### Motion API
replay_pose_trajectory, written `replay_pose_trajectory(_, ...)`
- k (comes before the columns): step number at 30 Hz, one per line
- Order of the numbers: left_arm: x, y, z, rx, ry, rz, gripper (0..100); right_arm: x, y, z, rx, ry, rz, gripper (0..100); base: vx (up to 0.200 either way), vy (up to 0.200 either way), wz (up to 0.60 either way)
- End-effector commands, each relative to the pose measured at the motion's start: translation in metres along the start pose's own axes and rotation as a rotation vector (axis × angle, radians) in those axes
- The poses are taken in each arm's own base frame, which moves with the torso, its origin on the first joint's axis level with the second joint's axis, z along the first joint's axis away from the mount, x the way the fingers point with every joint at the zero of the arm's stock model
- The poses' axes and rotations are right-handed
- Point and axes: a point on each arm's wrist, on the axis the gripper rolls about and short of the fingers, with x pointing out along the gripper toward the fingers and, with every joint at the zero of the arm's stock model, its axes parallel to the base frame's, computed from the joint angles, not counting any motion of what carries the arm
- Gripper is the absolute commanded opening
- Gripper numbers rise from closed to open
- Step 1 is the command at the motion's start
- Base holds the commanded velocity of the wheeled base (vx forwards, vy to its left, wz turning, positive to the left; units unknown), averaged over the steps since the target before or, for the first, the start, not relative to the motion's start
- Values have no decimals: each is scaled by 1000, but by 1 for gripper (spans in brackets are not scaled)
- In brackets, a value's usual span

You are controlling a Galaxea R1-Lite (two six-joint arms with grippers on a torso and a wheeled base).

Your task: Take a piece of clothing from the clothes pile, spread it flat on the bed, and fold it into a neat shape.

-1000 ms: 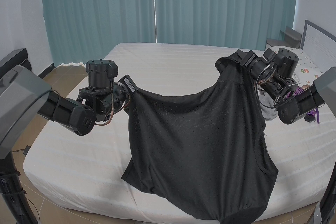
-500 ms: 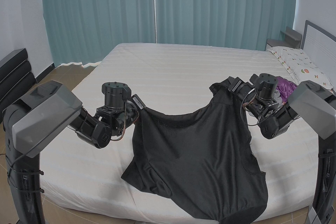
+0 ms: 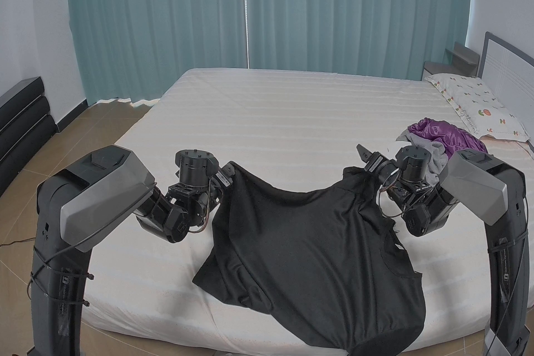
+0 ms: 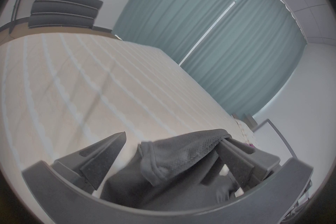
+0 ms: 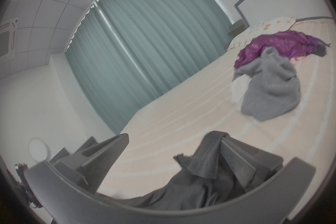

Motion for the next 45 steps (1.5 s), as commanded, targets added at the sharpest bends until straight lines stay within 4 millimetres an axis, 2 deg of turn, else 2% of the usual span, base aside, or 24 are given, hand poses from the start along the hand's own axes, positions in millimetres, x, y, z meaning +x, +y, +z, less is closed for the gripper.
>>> replay_pose_trajectory(1,21,13,10,-25,-87,41,100,14,-9,10,18,-111,-41,100,0,0,0)
replay_pose_trajectory(3,24,18,11,-24,-86,53,100,15,-11,9,16,-112,-50,100,0,0,0)
replay_pose_trajectory(6,23,28,3,5,-30,91,100,7,-20,-5,5,-49,-82,100,0,0,0)
replay_pose_trajectory(8,17,39,-8,40,97,113,100,-4,-26,-16,1,53,-70,100,0,0,0)
replay_pose_trajectory(11,9,45,-12,51,199,101,100,-16,-31,-22,0,131,-59,100,0,0,0)
replay_pose_trajectory(18,-9,44,-1,41,248,74,100,-33,-29,-16,29,182,-42,100,0,0,0)
replay_pose_trajectory(22,-40,47,19,11,340,11,100,-55,-17,-7,83,231,-4,100,0,0,0)
replay_pose_trajectory(24,-46,49,24,-4,351,-9,100,-62,-10,-2,125,232,12,100,0,0,0)
replay_pose_trajectory(27,-47,50,34,-44,303,-24,100,-69,-1,12,213,201,28,100,0,0,0)
replay_pose_trajectory(30,-59,48,44,-138,276,-34,100,-79,2,16,279,209,23,100,0,0,0)
replay_pose_trajectory(34,-91,63,34,-212,349,-12,100,-95,-5,5,349,264,-31,100,0,0,0)
replay_pose_trajectory(36,-99,73,30,-230,365,8,100,-98,-5,1,374,281,-44,100,0,0,0)
replay_pose_trajectory(37,-109,83,23,-266,368,28,100,-106,-8,-4,412,306,-71,100,0,0,0)
replay_pose_trajectory(39,-113,89,19,-296,363,25,100,-111,-11,-7,438,319,-89,100,0,0,0)
replay_pose_trajectory(42,-116,84,21,-341,303,-51,100,-122,-17,-13,454,342,-97,100,0,0,0)
replay_pose_trajectory(45,-118,84,20,-344,315,-60,100,-128,-15,-15,451,355,-95,100,0,0,0)
